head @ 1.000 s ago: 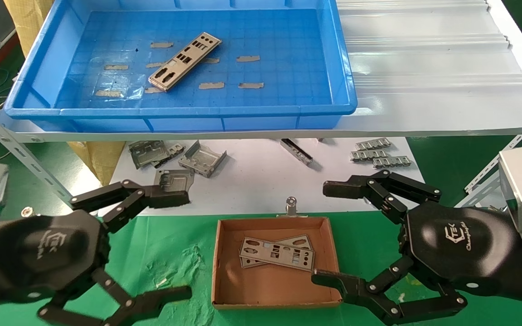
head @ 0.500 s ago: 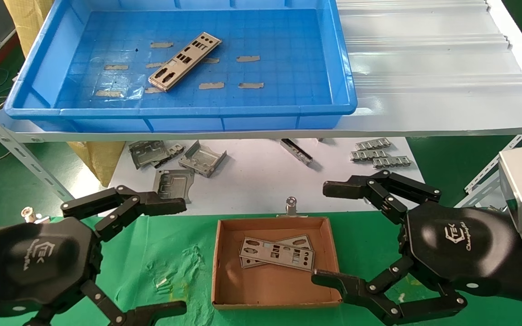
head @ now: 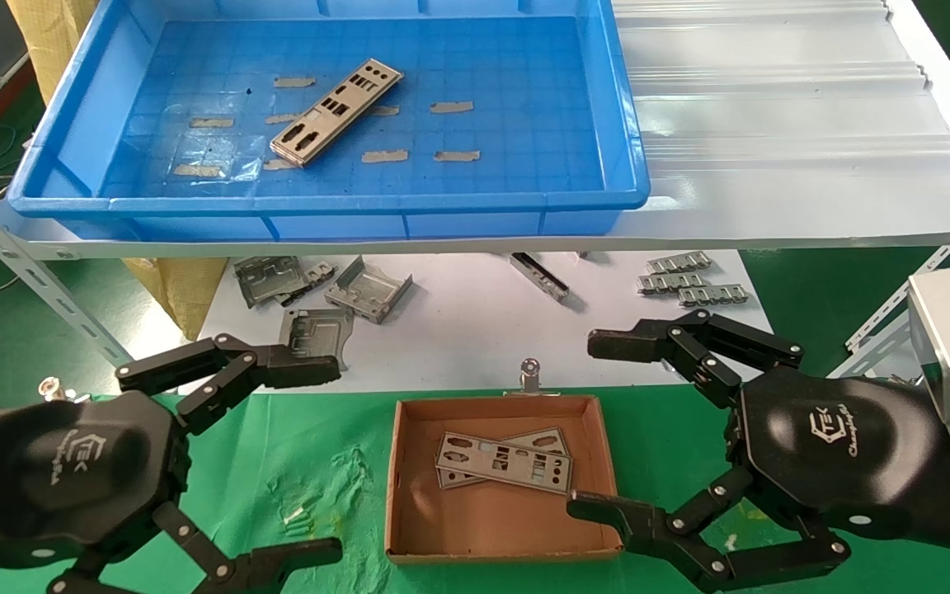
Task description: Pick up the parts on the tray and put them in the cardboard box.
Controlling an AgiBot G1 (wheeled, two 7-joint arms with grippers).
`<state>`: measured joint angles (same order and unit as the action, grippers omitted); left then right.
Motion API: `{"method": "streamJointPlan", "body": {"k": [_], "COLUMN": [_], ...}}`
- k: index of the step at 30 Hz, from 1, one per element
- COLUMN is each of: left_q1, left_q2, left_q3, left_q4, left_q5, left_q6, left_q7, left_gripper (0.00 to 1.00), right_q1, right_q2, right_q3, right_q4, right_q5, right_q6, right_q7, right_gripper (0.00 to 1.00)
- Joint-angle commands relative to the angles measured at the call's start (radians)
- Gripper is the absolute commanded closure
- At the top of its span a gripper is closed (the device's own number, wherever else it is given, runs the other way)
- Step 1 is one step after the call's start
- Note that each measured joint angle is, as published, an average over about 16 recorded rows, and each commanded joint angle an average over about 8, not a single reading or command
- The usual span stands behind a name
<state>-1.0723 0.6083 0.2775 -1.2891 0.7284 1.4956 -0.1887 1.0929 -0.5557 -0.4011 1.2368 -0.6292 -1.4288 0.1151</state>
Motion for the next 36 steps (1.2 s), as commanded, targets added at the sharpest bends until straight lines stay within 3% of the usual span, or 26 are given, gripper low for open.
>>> {"method": "streamJointPlan", "body": {"k": [1,36], "left_q1": [-0.001,-0.003], "left_q2": [0.001,0.004], "left_q3": [0.001,0.003], "left_q4": [0.001,0.008], "left_q5": [0.001,0.003], "left_q6": [0.000,0.000], "left_q7": [0.001,0.003], "left_gripper": [0.00,0.00], "right_q1": [0.000,0.000], "right_q2": [0.000,0.000], "right_q3": [0.000,0.000], "right_q4": [0.000,0.000], "right_q5": [0.000,0.000], "right_q6": [0.000,0.000], "right_q7": [0.000,0.000], "right_gripper": [0.00,0.00]}}
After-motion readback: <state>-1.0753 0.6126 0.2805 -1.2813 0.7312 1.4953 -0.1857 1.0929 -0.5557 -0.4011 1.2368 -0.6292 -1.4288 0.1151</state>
